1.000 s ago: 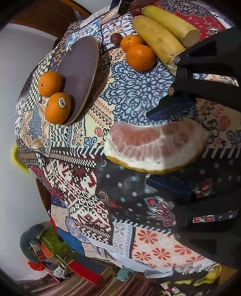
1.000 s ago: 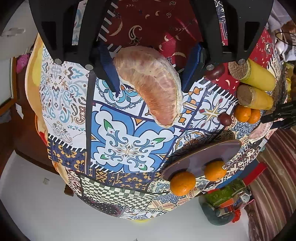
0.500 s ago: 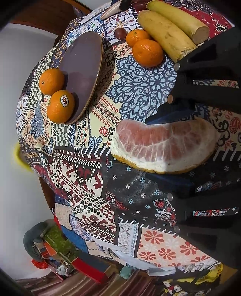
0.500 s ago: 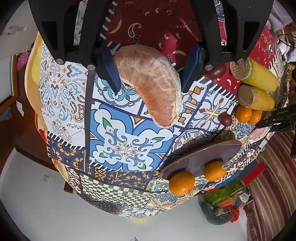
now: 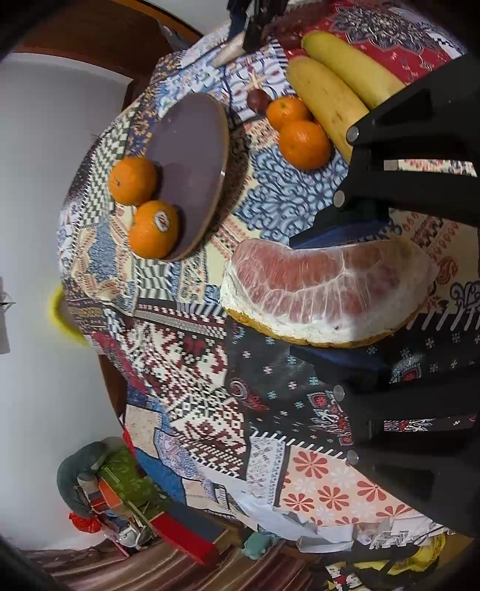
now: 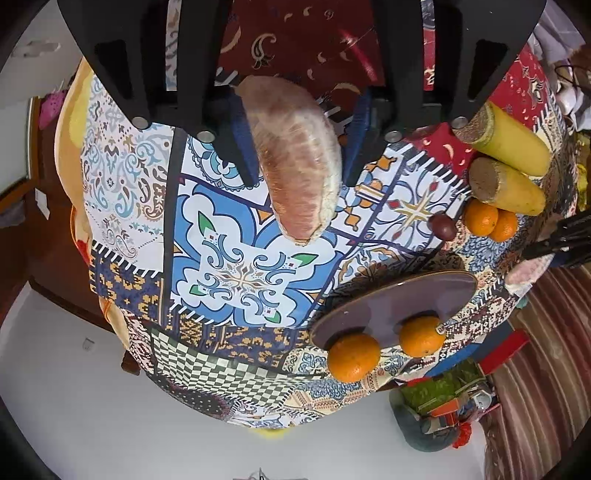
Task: Organize fruits
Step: 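Lift both pomelo wedges and carry them toward the purple plate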
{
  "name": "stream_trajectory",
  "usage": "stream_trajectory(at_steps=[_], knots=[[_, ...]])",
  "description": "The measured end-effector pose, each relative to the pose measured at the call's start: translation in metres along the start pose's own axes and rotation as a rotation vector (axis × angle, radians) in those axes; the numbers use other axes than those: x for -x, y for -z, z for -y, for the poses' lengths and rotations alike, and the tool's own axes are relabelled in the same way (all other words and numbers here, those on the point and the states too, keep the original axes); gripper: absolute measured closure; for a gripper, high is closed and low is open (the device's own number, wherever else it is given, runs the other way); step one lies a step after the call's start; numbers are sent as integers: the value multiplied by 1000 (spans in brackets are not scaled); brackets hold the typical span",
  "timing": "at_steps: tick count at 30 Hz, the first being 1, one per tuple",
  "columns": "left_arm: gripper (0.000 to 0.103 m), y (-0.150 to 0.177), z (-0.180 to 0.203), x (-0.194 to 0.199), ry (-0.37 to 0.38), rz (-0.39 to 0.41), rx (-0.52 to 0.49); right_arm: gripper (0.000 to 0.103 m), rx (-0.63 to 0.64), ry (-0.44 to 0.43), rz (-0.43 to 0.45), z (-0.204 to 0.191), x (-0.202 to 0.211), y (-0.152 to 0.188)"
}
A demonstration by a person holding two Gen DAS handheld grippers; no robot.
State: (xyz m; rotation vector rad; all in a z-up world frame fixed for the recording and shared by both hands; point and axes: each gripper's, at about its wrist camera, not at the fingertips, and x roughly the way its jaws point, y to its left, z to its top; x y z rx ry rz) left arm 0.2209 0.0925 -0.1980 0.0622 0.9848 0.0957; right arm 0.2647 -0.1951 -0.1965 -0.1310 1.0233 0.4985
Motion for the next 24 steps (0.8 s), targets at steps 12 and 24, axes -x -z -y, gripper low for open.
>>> stream_trajectory(at_steps=[12,24], knots=[[53,-22,22,26,56,92,-13,63,-2,-7,-9,0,-6,-6],[53,-50,37,40,96,168,-19,63,34,-13,146,-19,33,-38]])
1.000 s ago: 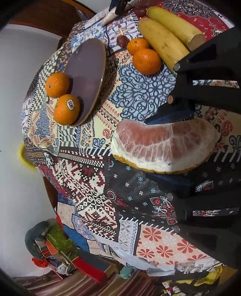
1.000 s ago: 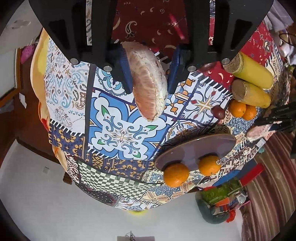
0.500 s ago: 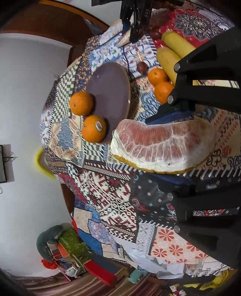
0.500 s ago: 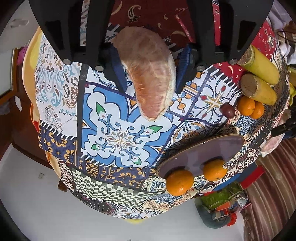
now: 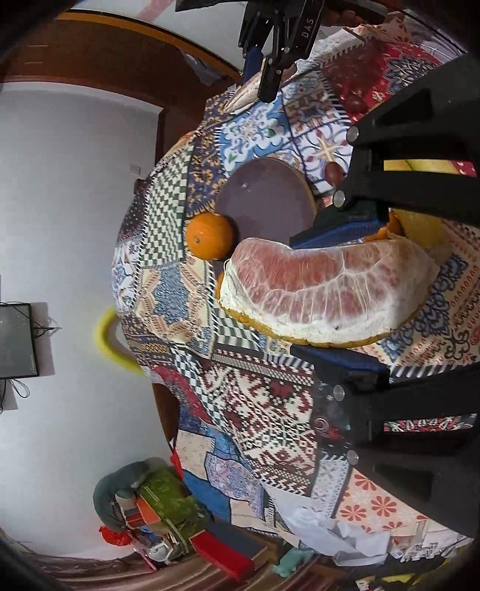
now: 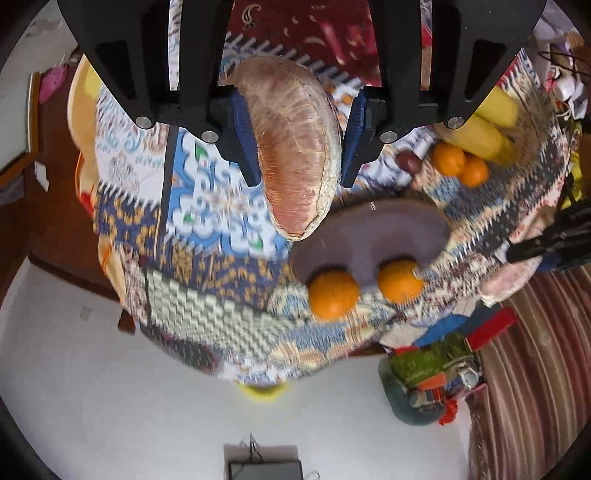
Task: Organize fruits
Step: 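Lift both pomelo wedges and carry them toward the purple plate, then lower the pomelo wedges onto the plate beside the oranges and open both tools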
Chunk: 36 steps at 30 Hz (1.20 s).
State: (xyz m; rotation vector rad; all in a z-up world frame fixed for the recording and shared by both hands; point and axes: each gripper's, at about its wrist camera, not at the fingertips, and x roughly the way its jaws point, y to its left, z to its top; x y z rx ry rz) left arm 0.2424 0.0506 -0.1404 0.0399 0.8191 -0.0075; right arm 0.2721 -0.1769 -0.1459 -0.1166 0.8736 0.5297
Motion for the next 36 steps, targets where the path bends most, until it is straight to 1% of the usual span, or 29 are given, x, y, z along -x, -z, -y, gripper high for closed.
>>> stream_trajectory(at_steps=[3,9,20,27,36], knots=[[53,-8,2,0,7,17,0,63,8,-15,39,-5,5,-14],[53,-24,4,-1,22,49,5,63,24,-27,83,-17,5,-32],[53,-44,4,-24,36,62,25,63,61,-40,124,-29,-12,-60],[53,-50,1,-47,47,46,39,63,88,-49,113,-35,-36,-74],[53,-55,-3,-79,58,20,58,63,123,-60,79,-37,-63,-81]])
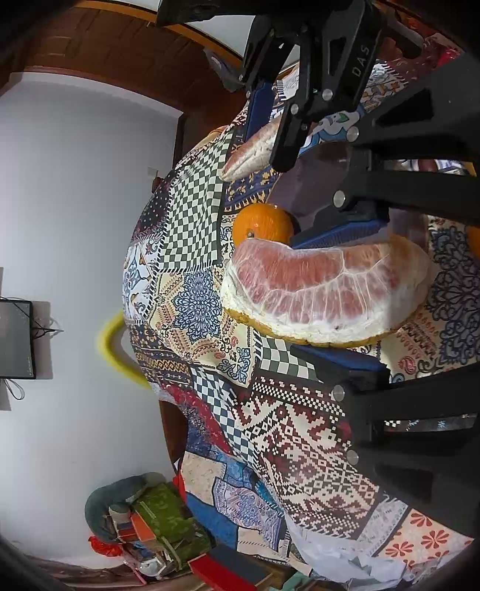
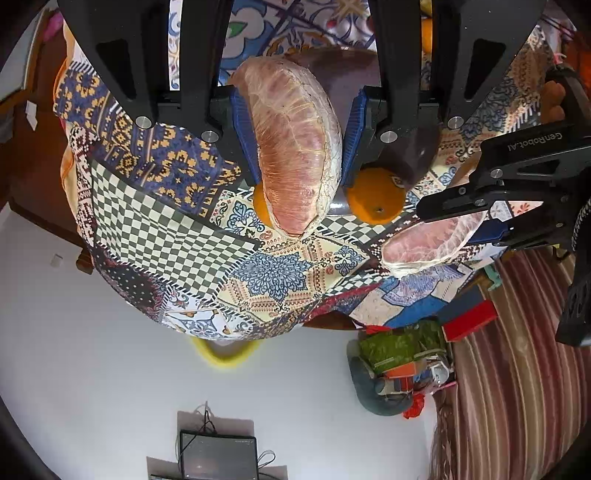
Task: Organize fruits
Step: 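Lower the pomelo wedges onto the plate beside the oranges and open both tools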
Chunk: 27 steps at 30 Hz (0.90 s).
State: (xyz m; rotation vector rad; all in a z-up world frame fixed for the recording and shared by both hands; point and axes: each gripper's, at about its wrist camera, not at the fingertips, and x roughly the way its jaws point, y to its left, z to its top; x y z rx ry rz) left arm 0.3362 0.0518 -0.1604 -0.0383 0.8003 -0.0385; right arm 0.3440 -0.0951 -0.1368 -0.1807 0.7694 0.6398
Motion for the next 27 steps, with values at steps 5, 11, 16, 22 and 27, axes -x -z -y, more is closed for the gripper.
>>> stream_trajectory(at_steps=[5,11,16,22,27], knots=[[53,1,-2,-16,-10,-20,-4,63,5,-8,-32,4,-18,-3],[53,3,-3,-29,-16,-36,-12,63,-26,-33,-69,12,-36,-6],[53,6,0,-37,-17,-47,-25,63,-28,-38,-85,13,-42,-5],[53,7,-1,-48,-10,-79,-20,63,-37,-47,-103,14,-50,-2],[53,9,5,-51,-23,-83,-46,61,-43,-53,-117,15,-54,0]])
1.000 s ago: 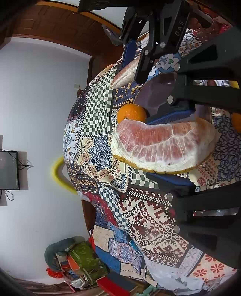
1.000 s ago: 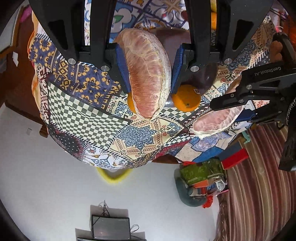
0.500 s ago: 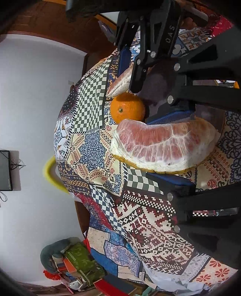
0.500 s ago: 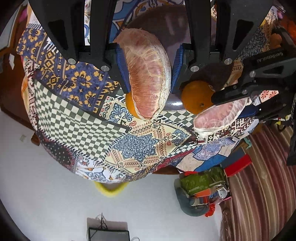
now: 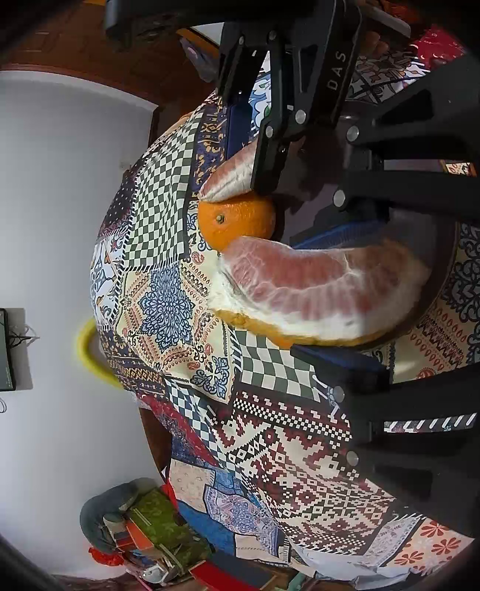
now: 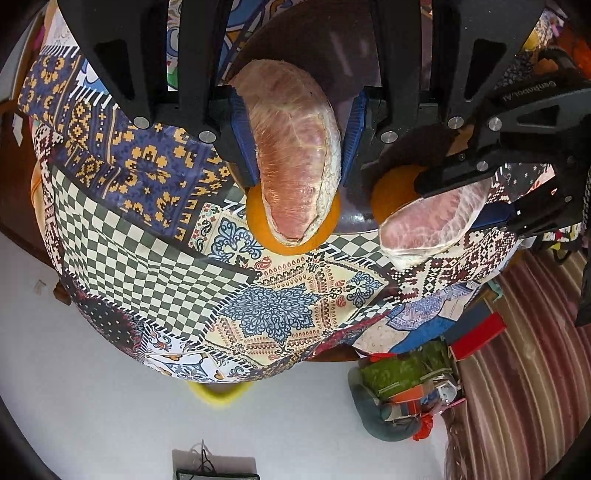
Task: Organize fruits
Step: 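Lower the pomelo wedges onto the plate beside the oranges and open both tools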
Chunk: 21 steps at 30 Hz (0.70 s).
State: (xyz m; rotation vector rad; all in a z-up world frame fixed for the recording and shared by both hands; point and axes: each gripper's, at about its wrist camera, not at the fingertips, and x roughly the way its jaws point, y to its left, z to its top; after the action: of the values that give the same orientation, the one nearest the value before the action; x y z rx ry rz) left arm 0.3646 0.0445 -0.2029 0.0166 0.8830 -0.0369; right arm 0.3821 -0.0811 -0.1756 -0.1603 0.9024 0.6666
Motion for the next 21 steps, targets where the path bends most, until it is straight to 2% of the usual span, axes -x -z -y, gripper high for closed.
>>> stream_trajectory(at_steps=[3,4,6,14,21], knots=[[53,-1,0,3,0,15,1,60,5,-5,-3,0,0,-1],[53,-1,-1,4,3,17,3,55,7,-1,2,0,1,-1],[53,-1,-2,7,4,19,6,53,7,-9,3,0,2,-2],[53,4,-7,21,7,20,24,53,5,15,25,1,20,1],[53,9,-11,53,-9,47,25,53,23,49,59,-6,47,4]])
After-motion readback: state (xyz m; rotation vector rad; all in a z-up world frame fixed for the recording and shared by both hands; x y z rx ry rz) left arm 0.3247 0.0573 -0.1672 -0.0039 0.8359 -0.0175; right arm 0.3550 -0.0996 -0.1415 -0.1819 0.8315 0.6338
